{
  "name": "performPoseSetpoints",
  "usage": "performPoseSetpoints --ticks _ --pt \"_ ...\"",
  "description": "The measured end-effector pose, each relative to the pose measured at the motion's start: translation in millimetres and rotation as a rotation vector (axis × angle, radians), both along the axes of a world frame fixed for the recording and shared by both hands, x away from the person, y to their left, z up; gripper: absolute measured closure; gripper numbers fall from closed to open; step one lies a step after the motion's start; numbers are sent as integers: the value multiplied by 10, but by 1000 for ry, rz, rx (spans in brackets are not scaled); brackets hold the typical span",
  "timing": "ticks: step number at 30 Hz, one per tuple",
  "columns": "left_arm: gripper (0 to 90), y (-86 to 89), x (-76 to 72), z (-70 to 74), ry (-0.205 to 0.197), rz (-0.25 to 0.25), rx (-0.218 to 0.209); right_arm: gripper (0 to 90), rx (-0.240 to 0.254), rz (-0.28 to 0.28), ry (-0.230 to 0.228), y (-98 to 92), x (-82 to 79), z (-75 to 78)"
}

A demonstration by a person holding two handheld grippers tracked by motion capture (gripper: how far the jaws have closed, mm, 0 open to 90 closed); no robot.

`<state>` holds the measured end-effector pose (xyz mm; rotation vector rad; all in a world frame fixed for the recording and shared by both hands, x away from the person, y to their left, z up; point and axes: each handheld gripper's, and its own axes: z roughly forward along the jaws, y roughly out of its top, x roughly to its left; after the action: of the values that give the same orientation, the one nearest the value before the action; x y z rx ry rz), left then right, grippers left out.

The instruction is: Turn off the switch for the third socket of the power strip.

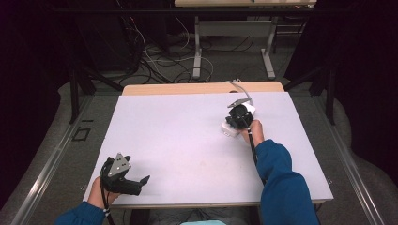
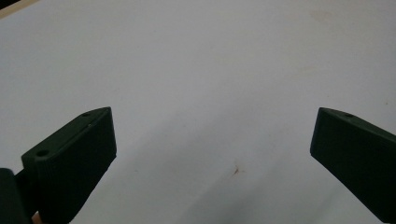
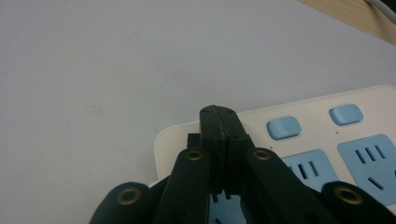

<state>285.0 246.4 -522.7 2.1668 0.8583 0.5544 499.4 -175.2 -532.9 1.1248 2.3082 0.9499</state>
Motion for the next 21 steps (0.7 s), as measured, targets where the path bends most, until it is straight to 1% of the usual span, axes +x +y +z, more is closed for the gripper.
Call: performPoseSetpoints --ticks 2,3,5,6,8,10,11,12,13,15,16,18,20,21 --pt "4 1 0 1 -1 0 1 900 0 0 0 0 1 0" --pt "4 0 1 0 0 1 -1 900 1 -11 4 6 -6 0" --pt "4 0 1 0 -1 0 0 900 -3 -3 -4 3 1 0" --pt "4 -1 0 1 1 0 0 900 0 -9 4 5 -6 1" --pt "4 0 1 0 0 1 -1 900 -3 -2 -2 4 -1 2" --pt "4 1 0 1 -1 -1 -2 900 -1 -3 1 5 -4 2" --pt "4 1 0 1 -1 0 0 900 17 1 -12 -7 -9 24" --pt "4 -1 1 0 0 0 -1 900 17 1 -12 -7 -9 24" --pt "4 -1 1 0 0 1 -1 900 0 -9 -11 3 -15 30" --pt "4 -2 0 1 0 1 0 900 0 -9 -10 5 -16 30" --pt "4 0 0 1 0 0 0 900 -5 -3 -18 2 -13 30" --pt "4 1 1 1 -1 0 -2 900 -4 -7 -17 5 -15 30" --pt "4 1 0 2 0 0 0 900 -9 0 -20 -2 -12 34" --pt "4 1 0 3 2 0 -1 900 1 -3 -15 -5 -15 34"
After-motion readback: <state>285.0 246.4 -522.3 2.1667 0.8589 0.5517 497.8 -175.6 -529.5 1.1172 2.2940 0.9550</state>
